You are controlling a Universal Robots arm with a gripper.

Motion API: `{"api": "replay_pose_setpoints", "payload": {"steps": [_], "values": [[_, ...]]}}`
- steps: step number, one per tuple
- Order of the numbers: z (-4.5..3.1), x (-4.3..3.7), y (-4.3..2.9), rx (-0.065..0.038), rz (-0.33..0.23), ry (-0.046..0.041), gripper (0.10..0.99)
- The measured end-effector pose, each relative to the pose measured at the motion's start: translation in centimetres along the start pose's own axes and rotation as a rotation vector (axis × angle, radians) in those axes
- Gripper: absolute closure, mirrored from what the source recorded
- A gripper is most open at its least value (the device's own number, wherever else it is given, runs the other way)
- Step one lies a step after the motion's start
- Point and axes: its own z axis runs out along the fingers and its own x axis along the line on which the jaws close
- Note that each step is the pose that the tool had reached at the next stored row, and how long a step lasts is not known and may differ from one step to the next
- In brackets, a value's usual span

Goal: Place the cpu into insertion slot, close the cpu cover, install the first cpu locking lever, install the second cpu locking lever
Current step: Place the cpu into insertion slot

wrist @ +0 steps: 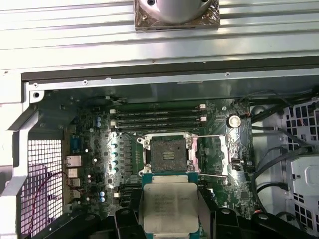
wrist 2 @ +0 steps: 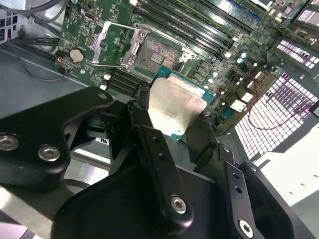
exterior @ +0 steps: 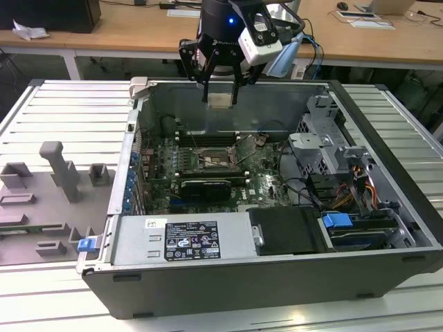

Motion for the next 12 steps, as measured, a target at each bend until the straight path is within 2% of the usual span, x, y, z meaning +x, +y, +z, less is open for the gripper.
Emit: {"api": "replay_pose_setpoints", "payload": {"steps": [12], "values": [[0.02,0.0,0.0,0.0,0.023,-0.0021,0.553]]}}
